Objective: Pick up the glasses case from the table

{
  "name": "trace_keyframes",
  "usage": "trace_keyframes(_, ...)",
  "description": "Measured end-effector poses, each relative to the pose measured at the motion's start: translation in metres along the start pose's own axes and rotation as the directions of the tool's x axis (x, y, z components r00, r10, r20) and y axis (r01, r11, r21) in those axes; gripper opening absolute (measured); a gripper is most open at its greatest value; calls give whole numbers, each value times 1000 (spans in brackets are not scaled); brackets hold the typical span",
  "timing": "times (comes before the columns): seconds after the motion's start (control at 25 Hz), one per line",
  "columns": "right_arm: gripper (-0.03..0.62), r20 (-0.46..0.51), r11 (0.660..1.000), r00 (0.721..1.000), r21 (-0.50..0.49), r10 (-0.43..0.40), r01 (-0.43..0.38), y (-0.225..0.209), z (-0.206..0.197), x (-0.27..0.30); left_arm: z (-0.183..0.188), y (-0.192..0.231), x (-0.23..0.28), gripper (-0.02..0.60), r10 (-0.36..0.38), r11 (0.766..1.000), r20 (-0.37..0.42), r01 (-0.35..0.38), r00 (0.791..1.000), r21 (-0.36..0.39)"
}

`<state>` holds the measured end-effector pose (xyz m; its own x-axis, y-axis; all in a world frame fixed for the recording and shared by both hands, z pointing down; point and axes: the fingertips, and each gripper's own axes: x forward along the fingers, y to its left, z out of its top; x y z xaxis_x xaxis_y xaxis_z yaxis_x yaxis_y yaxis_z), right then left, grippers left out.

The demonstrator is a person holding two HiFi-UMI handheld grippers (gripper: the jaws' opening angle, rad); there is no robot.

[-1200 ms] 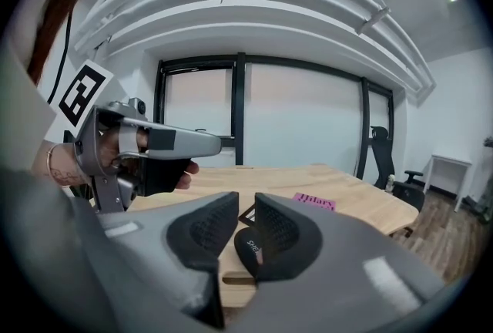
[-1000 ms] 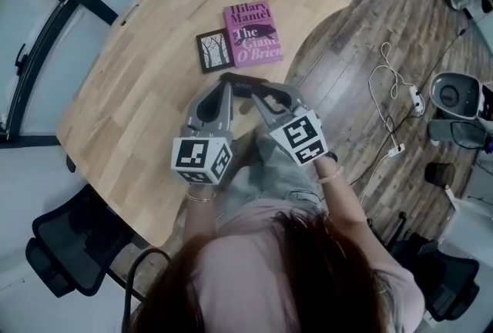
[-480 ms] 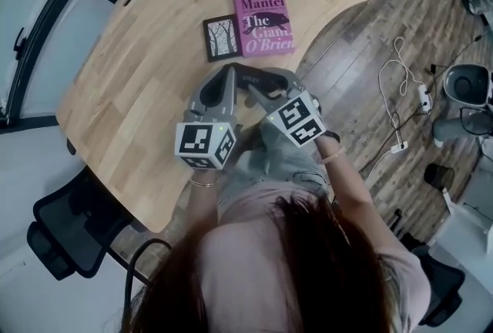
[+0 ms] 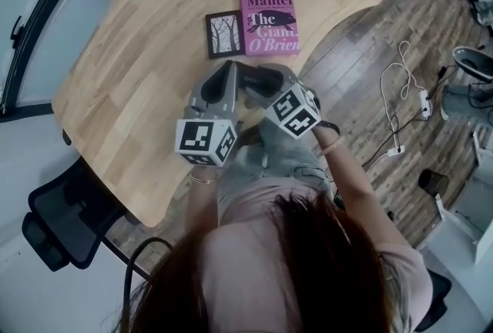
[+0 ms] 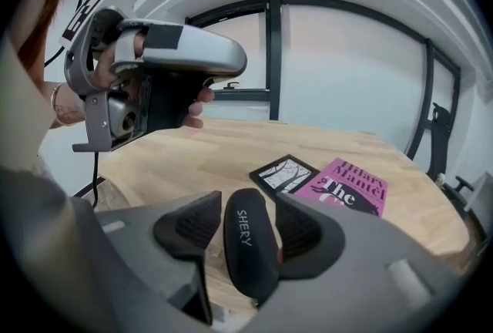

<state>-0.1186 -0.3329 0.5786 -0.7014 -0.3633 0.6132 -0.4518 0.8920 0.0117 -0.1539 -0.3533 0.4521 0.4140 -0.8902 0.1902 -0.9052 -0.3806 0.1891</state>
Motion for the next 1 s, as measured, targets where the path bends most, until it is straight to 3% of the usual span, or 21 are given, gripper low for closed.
trace_keyframes(0.48, 299, -152, 991, 983, -66, 104, -115, 4, -37, 40, -25, 22, 7, 9, 59, 997, -22, -60, 998, -39)
trace_keyframes(1.0, 325, -270, 980, 951, -86, 152, -181, 2, -60, 60, -44, 36, 10, 9, 113, 990, -70, -118, 991, -77)
